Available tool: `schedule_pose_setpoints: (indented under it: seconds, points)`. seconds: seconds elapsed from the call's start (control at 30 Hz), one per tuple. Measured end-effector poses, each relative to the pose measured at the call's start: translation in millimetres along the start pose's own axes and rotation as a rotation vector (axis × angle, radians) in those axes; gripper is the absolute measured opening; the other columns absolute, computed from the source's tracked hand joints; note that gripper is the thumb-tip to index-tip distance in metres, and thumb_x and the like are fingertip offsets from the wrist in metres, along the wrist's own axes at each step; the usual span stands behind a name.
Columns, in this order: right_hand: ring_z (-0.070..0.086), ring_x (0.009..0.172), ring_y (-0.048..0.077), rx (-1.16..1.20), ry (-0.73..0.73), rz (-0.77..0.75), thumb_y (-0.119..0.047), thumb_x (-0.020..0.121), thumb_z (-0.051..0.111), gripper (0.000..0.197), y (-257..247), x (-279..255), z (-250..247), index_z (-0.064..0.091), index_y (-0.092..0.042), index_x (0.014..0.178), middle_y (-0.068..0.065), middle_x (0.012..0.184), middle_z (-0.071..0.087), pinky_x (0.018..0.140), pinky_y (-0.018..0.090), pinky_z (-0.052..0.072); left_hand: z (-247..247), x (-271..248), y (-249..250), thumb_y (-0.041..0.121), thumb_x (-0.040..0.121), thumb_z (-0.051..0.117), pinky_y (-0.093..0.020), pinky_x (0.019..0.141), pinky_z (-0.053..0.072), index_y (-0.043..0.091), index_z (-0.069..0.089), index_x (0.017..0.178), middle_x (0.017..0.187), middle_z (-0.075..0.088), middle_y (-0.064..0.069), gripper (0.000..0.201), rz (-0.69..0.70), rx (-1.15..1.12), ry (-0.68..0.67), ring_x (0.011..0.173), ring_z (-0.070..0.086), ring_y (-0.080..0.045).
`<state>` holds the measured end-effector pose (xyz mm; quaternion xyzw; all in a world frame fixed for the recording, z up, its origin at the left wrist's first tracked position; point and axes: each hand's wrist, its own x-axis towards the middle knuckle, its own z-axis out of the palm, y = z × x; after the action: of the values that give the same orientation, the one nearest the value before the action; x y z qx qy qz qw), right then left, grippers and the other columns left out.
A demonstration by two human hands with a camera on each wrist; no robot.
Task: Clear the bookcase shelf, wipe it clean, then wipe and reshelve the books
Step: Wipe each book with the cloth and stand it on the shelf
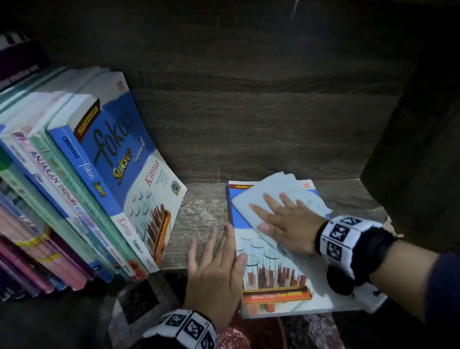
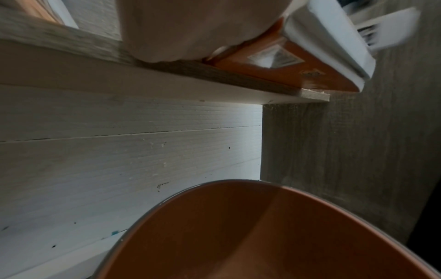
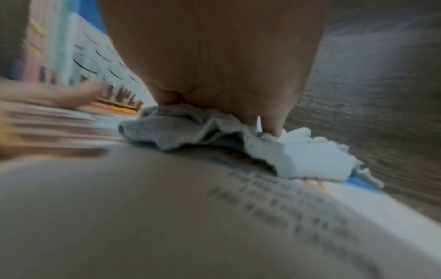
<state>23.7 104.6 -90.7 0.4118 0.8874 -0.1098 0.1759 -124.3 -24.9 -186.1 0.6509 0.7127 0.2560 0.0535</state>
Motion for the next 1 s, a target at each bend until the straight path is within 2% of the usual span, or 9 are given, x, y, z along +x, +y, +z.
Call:
schedule_pose_setpoints:
  seconds: [0.27, 0.33, 0.43, 0.5, 0.6, 0.67, 0.77, 0.9, 1.0]
  points:
    - [-0.022, 0.146, 0.020, 0.092, 0.036, -0.025, -0.050, 0.101, 0.009, 0.052, -23, -71, 38, -0.006, -0.043, 0.150, -0.009, 0.159, -0.017, 0.116, 0.038, -0.013, 4, -1, 2, 0.034, 0.104, 0.012, -0.046, 0.113, 0.014, 0.012, 0.034, 0.149, 0.144, 0.048, 0.011, 0.055, 0.026, 0.017, 0.125, 0.140, 0.035, -0.010]
    - [-0.022, 0.145, 0.020, 0.091, 0.031, -0.045, -0.063, 0.083, -0.009, 0.069, -27, -90, 45, -0.008, -0.044, 0.149, -0.010, 0.159, -0.019, 0.116, 0.037, -0.012, 5, 0, 2, 0.031, 0.103, 0.014, -0.045, 0.114, 0.013, 0.012, 0.032, 0.150, 0.145, 0.047, 0.011, 0.054, 0.022, 0.013, 0.127, 0.141, 0.033, -0.010]
    - [-0.027, 0.143, 0.020, 0.027, 0.016, -0.083, -0.068, 0.061, -0.031, 0.086, -22, -113, 59, -0.016, -0.050, 0.144, -0.013, 0.155, -0.026, 0.115, 0.034, -0.013, 6, 0, 1, 0.032, 0.103, 0.009, -0.046, 0.114, 0.012, 0.013, 0.028, 0.152, 0.147, 0.043, 0.012, 0.055, 0.017, 0.013, 0.102, 0.142, 0.030, -0.011]
    - [-0.027, 0.143, 0.020, 0.023, -0.020, -0.068, -0.072, 0.058, -0.035, 0.087, -10, -119, 63, -0.019, -0.053, 0.141, -0.013, 0.153, -0.029, 0.115, 0.033, -0.012, 6, 1, 1, 0.033, 0.103, 0.007, -0.046, 0.114, 0.011, 0.014, 0.028, 0.152, 0.148, 0.043, 0.012, 0.056, 0.009, 0.015, 0.094, 0.143, 0.028, -0.009]
    - [-0.018, 0.146, 0.025, 0.001, -0.059, 0.027, -0.081, 0.051, -0.034, 0.102, 12, -105, 55, -0.015, -0.048, 0.146, -0.006, 0.158, -0.022, 0.118, 0.038, -0.003, 6, 0, 1, 0.033, 0.102, 0.005, -0.044, 0.116, 0.005, 0.017, 0.021, 0.153, 0.148, 0.036, 0.015, 0.056, 0.004, -0.005, 0.087, 0.144, 0.022, -0.007]
    - [-0.008, 0.148, 0.028, -0.054, -0.047, 0.117, -0.078, 0.065, -0.021, 0.093, 27, -84, 44, -0.011, -0.042, 0.149, 0.000, 0.161, -0.014, 0.118, 0.042, 0.004, 6, 1, 2, 0.035, 0.101, 0.003, -0.042, 0.117, 0.001, 0.018, 0.017, 0.153, 0.147, 0.034, 0.017, 0.056, 0.003, -0.030, 0.092, 0.144, 0.019, -0.006]
    - [0.000, 0.148, 0.032, -0.083, -0.024, 0.224, -0.050, 0.100, 0.010, 0.056, 43, -41, 19, -0.006, -0.035, 0.152, 0.005, 0.162, -0.006, 0.118, 0.047, 0.009, 7, 2, 2, 0.035, 0.102, 0.009, -0.041, 0.116, 0.004, 0.016, 0.028, 0.151, 0.145, 0.043, 0.014, 0.056, -0.001, -0.041, 0.117, 0.142, 0.025, -0.006]
    - [0.000, 0.148, 0.034, -0.088, 0.017, 0.279, -0.041, 0.104, 0.017, 0.054, 45, 19, -8, -0.003, -0.034, 0.153, 0.004, 0.162, -0.004, 0.117, 0.050, 0.011, 3, 4, 1, 0.035, 0.098, 0.025, -0.043, 0.114, 0.011, 0.018, 0.049, 0.141, 0.138, 0.054, 0.012, 0.052, -0.015, -0.022, 0.169, 0.135, 0.037, -0.003]
    - [-0.004, 0.148, 0.035, -0.003, 0.012, 0.295, -0.040, 0.105, 0.018, 0.053, 28, 45, -20, -0.001, -0.035, 0.153, 0.002, 0.162, -0.007, 0.116, 0.052, 0.008, -4, 5, -1, 0.042, 0.096, 0.021, -0.041, 0.114, 0.004, 0.025, 0.048, 0.142, 0.140, 0.049, 0.017, 0.056, -0.032, -0.018, 0.147, 0.135, 0.034, 0.001]
